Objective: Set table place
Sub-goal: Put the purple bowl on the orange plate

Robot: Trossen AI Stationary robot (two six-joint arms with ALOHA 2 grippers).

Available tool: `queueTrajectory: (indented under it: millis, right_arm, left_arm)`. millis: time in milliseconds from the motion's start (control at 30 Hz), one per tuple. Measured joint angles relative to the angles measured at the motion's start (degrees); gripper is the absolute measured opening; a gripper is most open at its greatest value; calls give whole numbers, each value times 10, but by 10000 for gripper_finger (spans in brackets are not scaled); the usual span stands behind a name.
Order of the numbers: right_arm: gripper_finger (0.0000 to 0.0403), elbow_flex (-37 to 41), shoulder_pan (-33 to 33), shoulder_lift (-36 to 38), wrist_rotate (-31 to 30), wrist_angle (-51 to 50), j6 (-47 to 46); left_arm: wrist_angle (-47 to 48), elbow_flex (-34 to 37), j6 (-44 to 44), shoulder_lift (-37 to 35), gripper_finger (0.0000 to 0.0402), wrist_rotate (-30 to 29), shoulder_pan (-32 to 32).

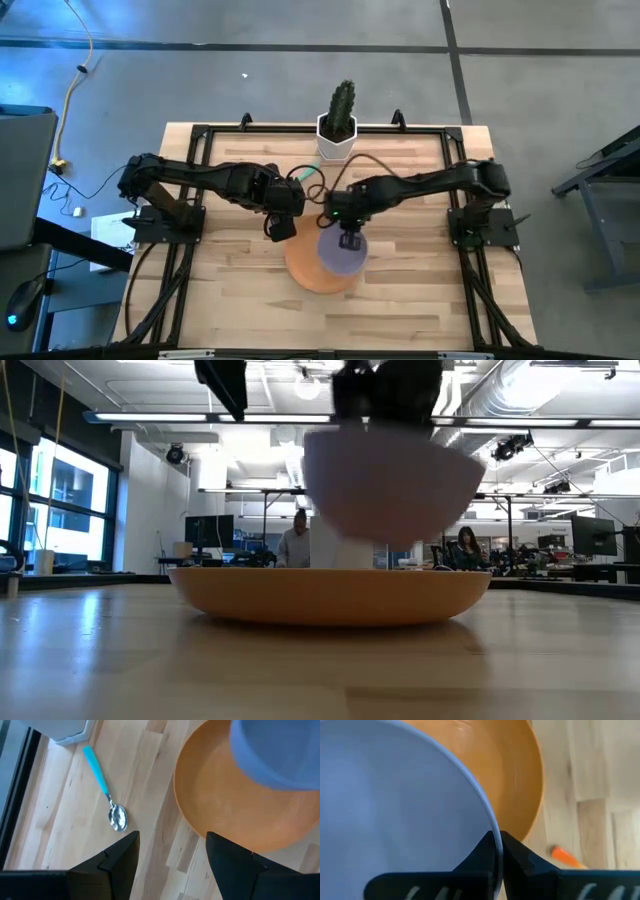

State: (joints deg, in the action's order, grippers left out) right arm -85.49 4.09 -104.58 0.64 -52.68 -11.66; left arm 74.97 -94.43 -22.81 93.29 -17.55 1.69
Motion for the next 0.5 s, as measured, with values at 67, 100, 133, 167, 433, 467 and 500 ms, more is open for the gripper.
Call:
queueTrajectory:
  millis: [67, 100, 133, 167, 433, 467, 500]
  right_arm:
    - [0, 0, -5, -25, 1, 13, 1]
    - [0, 0, -8, -35, 1, 17, 1]
    - [0, 0, -9, -45, 2, 24, 0]
    - [0, 0, -11, -54, 3, 34, -3]
    - [0, -1, -13, -76, 19, 79, -19]
    - [0, -1, -13, -76, 19, 81, -20]
    - [0, -1, -13, -76, 20, 82, -23]
  left_arm:
    - [1, 0, 0, -4, 216, 0, 0]
    - [1, 0, 0, -5, 216, 0, 0]
    - [1, 0, 0, -5, 216, 0, 0]
    - [2, 0, 0, -5, 216, 0, 0]
    - [2, 0, 4, -6, 216, -1, 0]
    - [2, 0, 4, -6, 216, -1, -1]
    - [2, 0, 4, -6, 216, -1, 0]
